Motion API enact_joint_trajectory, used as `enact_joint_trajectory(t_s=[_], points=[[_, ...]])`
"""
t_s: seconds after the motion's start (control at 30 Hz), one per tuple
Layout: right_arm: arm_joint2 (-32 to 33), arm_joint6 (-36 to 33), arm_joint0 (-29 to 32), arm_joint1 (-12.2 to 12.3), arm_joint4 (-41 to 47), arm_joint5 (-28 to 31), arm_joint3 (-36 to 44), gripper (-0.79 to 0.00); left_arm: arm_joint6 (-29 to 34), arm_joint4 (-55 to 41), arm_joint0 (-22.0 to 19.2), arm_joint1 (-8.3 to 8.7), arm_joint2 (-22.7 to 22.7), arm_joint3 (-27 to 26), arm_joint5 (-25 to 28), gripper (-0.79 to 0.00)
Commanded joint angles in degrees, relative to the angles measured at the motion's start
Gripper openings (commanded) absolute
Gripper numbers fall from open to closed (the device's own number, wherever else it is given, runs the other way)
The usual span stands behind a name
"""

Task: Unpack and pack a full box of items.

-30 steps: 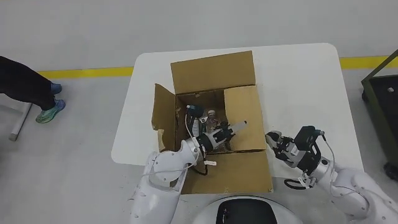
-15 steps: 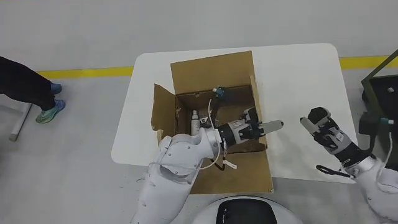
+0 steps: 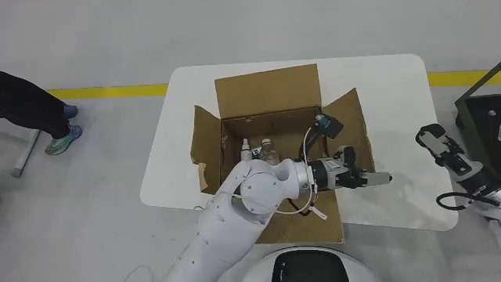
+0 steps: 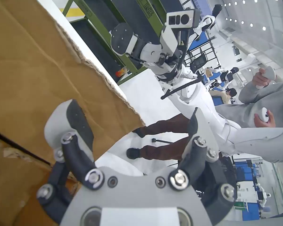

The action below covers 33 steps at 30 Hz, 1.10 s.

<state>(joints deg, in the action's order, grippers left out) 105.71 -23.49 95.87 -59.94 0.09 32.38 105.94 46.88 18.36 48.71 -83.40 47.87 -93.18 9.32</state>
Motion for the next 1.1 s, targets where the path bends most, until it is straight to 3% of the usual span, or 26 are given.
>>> enact_joint_trajectory(t_s=[0.0, 0.4, 0.9, 1.0, 1.03, 1.07], points=[[-0.2, -0.4, -0.4, 0.0, -1.3, -0.6, 0.6, -0.508, 0.0, -0.1, -0.1, -0.07, -0.4, 0.0, 0.1, 0.000], [-6.0, -4.4, -7.1, 0.2, -8.6, -6.0, 1.0, -0.585, 1.0, 0.9, -0.5, -0.22, -2.1, 1.1, -0.4, 0.000], [-11.2, -5.2, -10.8, 0.0, -11.5, -7.1, -2.9, -0.560, 0.5, 0.9, -0.4, -0.12, -1.6, 1.6, -0.5, 0.000], [-11.8, -5.5, -11.0, 0.0, -11.3, -7.0, -3.2, -0.588, 0.5, 1.0, -0.2, -0.03, -1.4, 1.4, -0.4, 0.000], [-12.0, -5.6, -11.2, 0.0, -11.3, -7.0, -3.4, -0.622, 0.5, 1.1, -0.2, 0.00, -1.3, 1.4, -0.3, 0.000], [-12.2, -5.6, -11.3, 0.0, -11.1, -7.0, -3.6, -0.723, 0.5, 1.1, -0.2, 0.04, -1.2, 1.4, -0.3, 0.000]])
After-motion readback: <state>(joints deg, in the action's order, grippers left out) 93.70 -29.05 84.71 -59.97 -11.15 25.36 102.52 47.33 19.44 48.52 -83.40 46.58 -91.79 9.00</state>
